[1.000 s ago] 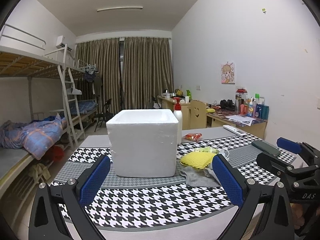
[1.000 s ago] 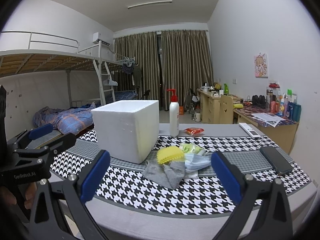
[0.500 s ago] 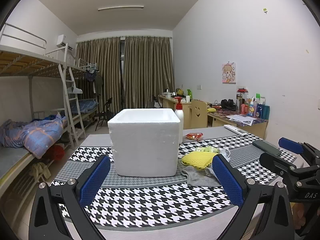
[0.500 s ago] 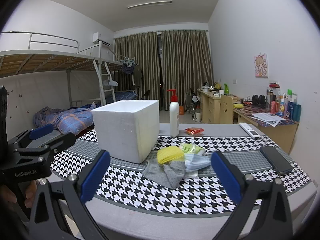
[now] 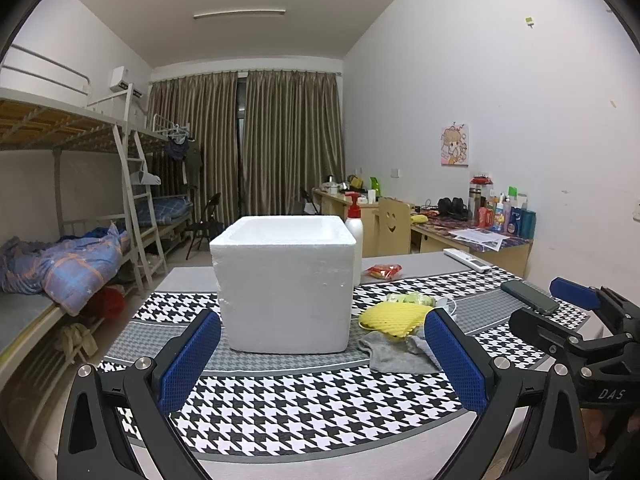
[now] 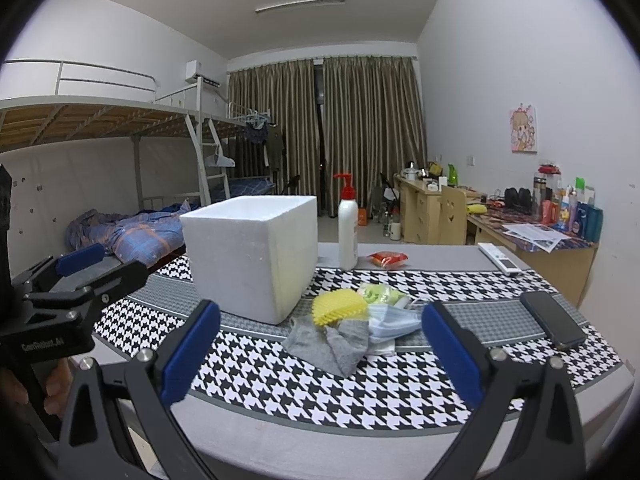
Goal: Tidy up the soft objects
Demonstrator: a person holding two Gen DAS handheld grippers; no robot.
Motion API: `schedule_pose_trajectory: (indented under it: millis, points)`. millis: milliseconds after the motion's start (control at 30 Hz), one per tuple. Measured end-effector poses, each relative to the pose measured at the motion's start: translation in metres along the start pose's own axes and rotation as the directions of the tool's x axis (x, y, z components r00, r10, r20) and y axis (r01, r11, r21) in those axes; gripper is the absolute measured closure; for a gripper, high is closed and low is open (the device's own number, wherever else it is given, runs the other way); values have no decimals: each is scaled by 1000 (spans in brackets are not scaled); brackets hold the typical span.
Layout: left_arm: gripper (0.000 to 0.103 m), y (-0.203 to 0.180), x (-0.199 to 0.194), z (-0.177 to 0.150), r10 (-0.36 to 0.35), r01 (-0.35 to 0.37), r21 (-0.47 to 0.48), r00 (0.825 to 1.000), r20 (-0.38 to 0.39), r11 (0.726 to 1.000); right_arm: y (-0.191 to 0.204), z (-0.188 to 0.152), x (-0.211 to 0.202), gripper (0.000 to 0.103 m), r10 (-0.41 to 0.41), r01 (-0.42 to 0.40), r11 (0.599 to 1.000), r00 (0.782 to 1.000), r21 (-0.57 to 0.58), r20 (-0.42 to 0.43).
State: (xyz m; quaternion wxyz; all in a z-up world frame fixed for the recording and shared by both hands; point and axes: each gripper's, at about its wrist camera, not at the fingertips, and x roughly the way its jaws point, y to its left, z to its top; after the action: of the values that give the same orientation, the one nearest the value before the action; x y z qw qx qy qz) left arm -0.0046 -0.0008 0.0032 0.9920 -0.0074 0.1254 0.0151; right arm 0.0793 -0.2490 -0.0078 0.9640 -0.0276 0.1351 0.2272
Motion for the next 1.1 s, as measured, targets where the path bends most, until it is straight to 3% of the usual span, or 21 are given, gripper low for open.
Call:
schedule_pose_trajectory:
  millis: [667, 1100]
  points:
    - [1, -25, 48, 17, -114, 120, 58, 990, -88, 991, -37, 13, 41, 1, -55, 58, 998, 993, 28, -99]
    - [1, -55, 89, 18, -201, 220, 90, 963, -180, 971, -68, 9, 66, 1, -79, 89, 995, 983, 50, -166]
